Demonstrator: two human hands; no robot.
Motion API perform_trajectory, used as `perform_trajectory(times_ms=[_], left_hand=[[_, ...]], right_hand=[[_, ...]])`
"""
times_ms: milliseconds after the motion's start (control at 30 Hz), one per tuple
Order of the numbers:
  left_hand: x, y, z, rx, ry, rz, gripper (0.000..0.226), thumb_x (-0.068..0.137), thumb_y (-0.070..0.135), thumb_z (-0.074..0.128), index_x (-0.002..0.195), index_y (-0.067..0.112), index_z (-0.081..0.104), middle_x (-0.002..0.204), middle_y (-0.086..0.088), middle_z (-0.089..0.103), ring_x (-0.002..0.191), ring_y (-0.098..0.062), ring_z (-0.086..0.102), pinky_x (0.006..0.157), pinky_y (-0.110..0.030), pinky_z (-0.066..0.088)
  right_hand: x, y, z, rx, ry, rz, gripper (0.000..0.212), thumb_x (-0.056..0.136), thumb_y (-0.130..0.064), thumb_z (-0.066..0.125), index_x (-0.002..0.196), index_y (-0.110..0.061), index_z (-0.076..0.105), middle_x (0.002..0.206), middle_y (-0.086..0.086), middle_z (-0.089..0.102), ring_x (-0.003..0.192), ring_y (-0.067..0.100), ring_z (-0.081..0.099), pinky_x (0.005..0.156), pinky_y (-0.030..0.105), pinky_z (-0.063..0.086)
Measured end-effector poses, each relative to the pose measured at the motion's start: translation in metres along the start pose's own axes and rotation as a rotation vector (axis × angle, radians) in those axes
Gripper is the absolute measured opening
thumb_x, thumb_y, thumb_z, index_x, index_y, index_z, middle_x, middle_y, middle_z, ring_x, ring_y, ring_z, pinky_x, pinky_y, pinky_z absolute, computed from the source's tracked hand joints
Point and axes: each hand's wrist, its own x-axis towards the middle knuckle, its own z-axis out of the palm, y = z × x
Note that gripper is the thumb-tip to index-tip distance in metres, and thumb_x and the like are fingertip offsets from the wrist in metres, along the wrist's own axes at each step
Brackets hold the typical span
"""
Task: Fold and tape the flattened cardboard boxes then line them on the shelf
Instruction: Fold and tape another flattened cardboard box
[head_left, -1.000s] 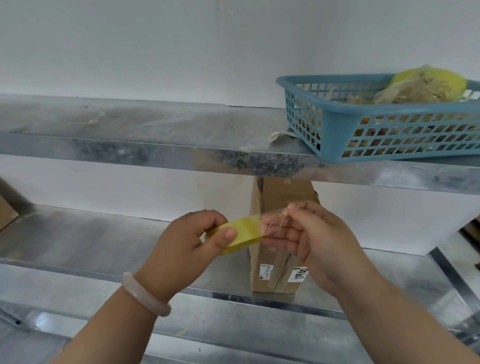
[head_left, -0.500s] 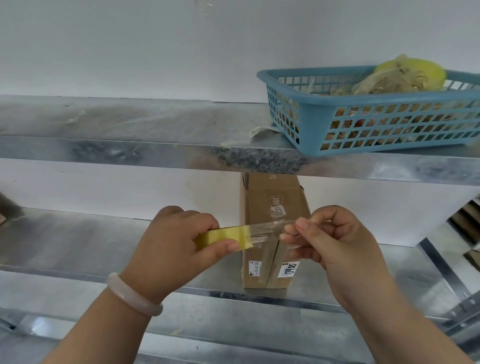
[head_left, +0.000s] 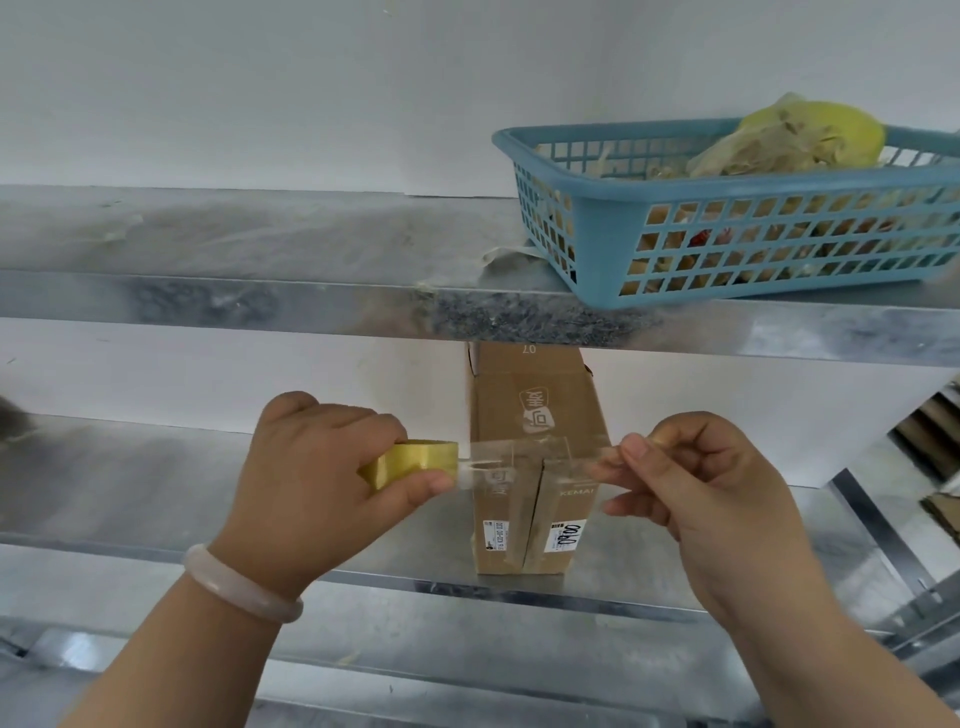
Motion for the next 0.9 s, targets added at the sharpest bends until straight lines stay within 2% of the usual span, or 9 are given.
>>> perform_trajectory(times_ms=[100, 133, 233, 300, 533, 733, 900], left_hand=[[0.0, 0.002, 0.005, 0.011, 0.012, 0.001, 0.052, 0.093, 0.059, 0.034, 0.067, 0.024, 0.061, 0.053, 0.01, 0.051, 0.048, -0.014, 0.048, 0.065, -0.033, 0.033], [0.0, 0.001, 0.008, 0.031, 0.008, -0.004, 0.05, 0.092, 0.058, 0.036, 0.067, 0.024, 0.062, 0.054, 0.01, 0.053, 0.049, -0.014, 0.049, 0.066, -0.032, 0.033], [0.002, 0.001, 0.019, 0.095, -0.011, -0.038, 0.049, 0.086, 0.065, 0.042, 0.068, 0.025, 0.064, 0.057, 0.01, 0.058, 0.052, -0.015, 0.054, 0.07, -0.033, 0.035], [0.004, 0.002, 0.028, 0.115, -0.025, -0.045, 0.051, 0.084, 0.068, 0.043, 0.066, 0.025, 0.064, 0.056, 0.01, 0.058, 0.053, -0.016, 0.056, 0.07, -0.033, 0.036], [0.007, -0.003, 0.049, 0.117, -0.051, -0.051, 0.059, 0.085, 0.073, 0.035, 0.067, 0.025, 0.065, 0.057, 0.01, 0.06, 0.054, -0.015, 0.057, 0.071, -0.032, 0.036], [0.007, -0.007, 0.053, 0.083, -0.023, -0.032, 0.055, 0.086, 0.068, 0.04, 0.068, 0.023, 0.066, 0.058, 0.009, 0.06, 0.052, -0.016, 0.056, 0.068, -0.032, 0.037], [0.01, -0.007, 0.058, 0.074, -0.017, -0.038, 0.053, 0.084, 0.067, 0.043, 0.068, 0.023, 0.066, 0.059, 0.009, 0.062, 0.054, -0.016, 0.058, 0.07, -0.032, 0.037]], right_hand=[[0.002, 0.002, -0.004, 0.001, 0.042, 0.012, 0.06, 0.044, -0.057, 0.088, 0.076, -0.016, 0.059, 0.079, 0.02, 0.073, 0.077, 0.031, 0.074, 0.054, 0.031, 0.058], [0.002, 0.002, -0.005, -0.014, 0.059, 0.023, 0.056, 0.051, -0.052, 0.087, 0.078, -0.013, 0.058, 0.079, 0.02, 0.073, 0.077, 0.031, 0.074, 0.055, 0.032, 0.059], [0.006, 0.007, -0.007, -0.042, 0.103, 0.096, 0.021, 0.08, -0.02, 0.07, 0.083, -0.006, 0.054, 0.077, 0.016, 0.073, 0.078, 0.027, 0.074, 0.057, 0.033, 0.06], [0.011, 0.014, -0.01, -0.045, 0.147, 0.168, 0.012, 0.088, -0.009, 0.064, 0.085, -0.004, 0.053, 0.077, 0.015, 0.074, 0.078, 0.025, 0.074, 0.058, 0.034, 0.061], [0.027, 0.035, -0.018, -0.085, 0.211, 0.289, 0.014, 0.087, -0.014, 0.069, 0.081, -0.006, 0.059, 0.074, 0.007, 0.073, 0.082, 0.016, 0.07, 0.07, 0.038, 0.057], [0.029, 0.033, -0.021, -0.179, 0.198, 0.218, 0.014, 0.087, -0.014, 0.069, 0.081, -0.006, 0.059, 0.075, 0.008, 0.074, 0.074, 0.014, 0.071, 0.072, 0.038, 0.058], [0.037, 0.039, -0.023, -0.159, 0.179, 0.277, 0.014, 0.089, -0.013, 0.068, 0.081, -0.006, 0.058, 0.072, 0.008, 0.073, 0.063, 0.013, 0.064, 0.076, 0.043, 0.06]])
